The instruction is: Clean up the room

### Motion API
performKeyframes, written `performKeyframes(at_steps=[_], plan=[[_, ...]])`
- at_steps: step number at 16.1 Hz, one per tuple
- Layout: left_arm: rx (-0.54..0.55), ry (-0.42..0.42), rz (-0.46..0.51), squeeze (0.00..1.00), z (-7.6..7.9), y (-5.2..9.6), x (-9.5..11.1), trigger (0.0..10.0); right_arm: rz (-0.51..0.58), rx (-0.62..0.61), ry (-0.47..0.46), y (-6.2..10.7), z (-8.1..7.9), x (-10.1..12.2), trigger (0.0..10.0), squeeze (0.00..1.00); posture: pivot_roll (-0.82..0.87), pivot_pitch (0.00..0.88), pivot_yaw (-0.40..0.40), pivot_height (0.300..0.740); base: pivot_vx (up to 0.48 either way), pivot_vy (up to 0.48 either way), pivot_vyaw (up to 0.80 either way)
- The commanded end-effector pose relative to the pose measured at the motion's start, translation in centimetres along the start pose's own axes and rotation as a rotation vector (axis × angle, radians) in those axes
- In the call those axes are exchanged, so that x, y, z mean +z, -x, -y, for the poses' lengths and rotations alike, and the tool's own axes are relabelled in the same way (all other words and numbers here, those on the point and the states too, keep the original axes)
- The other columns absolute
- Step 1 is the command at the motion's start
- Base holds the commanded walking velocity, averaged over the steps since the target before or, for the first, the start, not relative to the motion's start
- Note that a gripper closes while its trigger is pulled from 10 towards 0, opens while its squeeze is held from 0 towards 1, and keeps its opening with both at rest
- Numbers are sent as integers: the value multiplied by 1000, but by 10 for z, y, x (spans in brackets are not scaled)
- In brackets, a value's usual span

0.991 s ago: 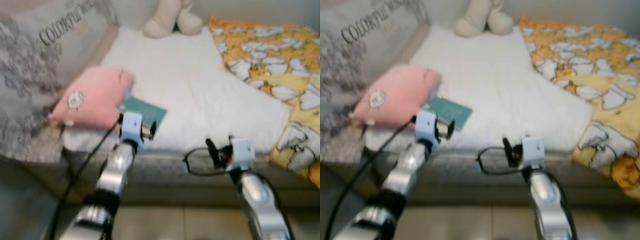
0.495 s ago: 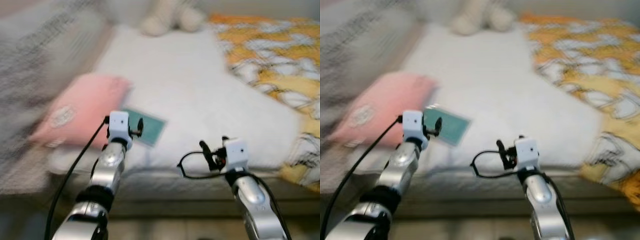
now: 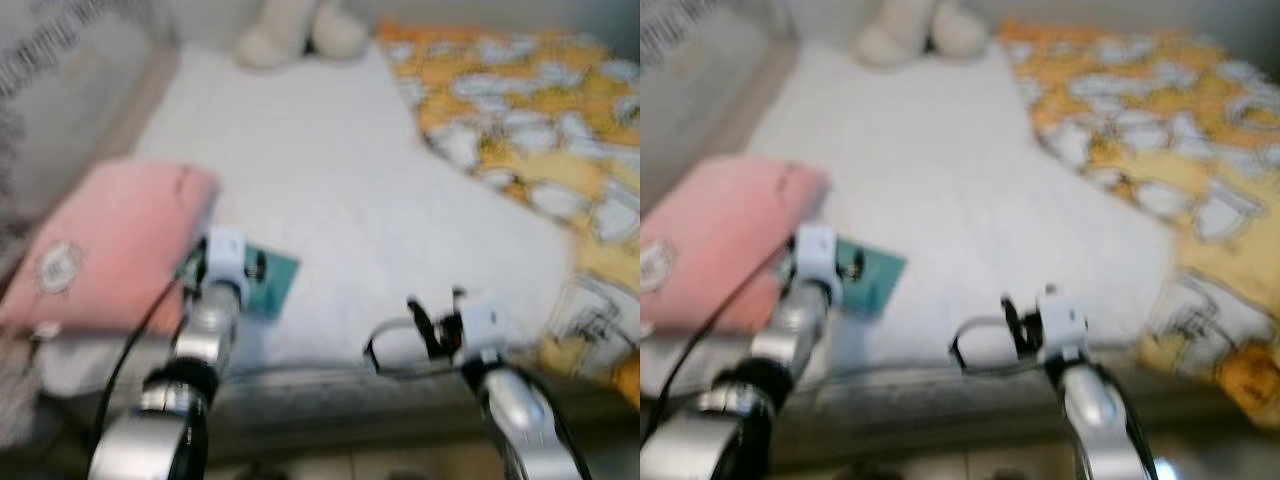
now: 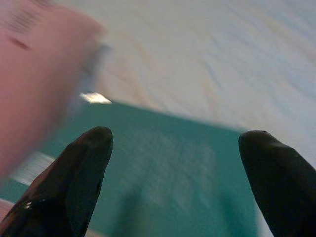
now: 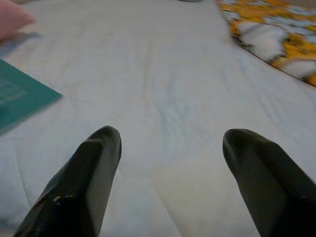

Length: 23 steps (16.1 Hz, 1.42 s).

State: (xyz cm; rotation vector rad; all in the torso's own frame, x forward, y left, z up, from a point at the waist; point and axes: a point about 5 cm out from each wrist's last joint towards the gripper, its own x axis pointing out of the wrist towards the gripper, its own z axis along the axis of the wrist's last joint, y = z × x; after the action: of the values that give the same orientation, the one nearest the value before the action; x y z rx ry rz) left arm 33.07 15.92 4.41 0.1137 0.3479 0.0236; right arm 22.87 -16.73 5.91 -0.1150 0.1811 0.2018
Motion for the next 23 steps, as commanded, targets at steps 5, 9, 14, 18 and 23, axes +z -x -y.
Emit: performKeyframes(at_steps=[5, 9, 14, 18, 23], plan=[[-133, -92, 82, 0, 18, 28, -19, 10000, -4, 8, -5, 6, -3, -1, 10000, 0, -177, 85, 45, 740, 0, 0, 0], [-116, -92, -40, 0, 24, 22, -31, 10000, -25, 33, -3, 15, -7, -3, 10000, 0, -189, 141, 26, 740, 0, 0, 0], [157, -135, 21, 0, 0, 29, -27, 10000, -58, 33, 14, 26, -1, -8, 10000, 0, -207, 152, 21, 740, 0, 0, 0], [193, -136, -30, 0, 3, 15, -23, 10000, -72, 53, 17, 28, -3, -8, 10000, 0, -208, 164, 8, 740, 0, 0, 0], [227, -143, -36, 0, -1, 0, -4, 10000, -96, 68, 21, 39, -4, -8, 10000, 0, -242, 203, -5, 740, 0, 0, 0]])
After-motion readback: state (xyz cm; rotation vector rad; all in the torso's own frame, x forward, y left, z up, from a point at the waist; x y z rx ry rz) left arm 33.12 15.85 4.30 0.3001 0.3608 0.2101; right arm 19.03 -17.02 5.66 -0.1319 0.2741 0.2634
